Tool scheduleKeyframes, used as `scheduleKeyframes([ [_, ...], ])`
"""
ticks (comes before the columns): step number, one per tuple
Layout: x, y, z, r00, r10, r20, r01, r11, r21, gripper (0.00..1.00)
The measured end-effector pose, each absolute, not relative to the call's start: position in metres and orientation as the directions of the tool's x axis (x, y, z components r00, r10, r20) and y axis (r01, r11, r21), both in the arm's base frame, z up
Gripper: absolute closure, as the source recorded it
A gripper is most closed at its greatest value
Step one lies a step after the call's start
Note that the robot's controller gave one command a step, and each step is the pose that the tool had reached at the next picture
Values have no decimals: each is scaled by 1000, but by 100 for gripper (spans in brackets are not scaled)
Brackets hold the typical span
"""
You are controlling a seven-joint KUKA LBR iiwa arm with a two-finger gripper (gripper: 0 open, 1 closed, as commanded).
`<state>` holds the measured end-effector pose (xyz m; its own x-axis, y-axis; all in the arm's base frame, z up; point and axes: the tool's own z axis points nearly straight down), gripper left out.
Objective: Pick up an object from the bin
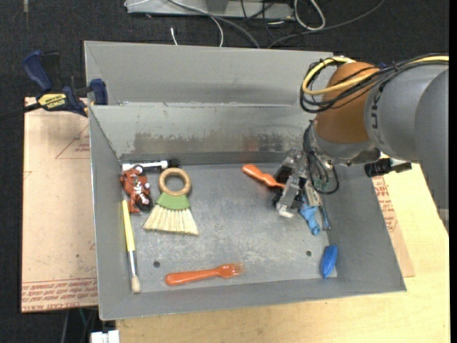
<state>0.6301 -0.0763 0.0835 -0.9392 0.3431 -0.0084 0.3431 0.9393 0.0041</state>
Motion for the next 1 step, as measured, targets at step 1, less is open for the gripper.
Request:
scheduleKeyframes([
  [1,630,-76,107,-940,342,-9,342,940,5,100],
])
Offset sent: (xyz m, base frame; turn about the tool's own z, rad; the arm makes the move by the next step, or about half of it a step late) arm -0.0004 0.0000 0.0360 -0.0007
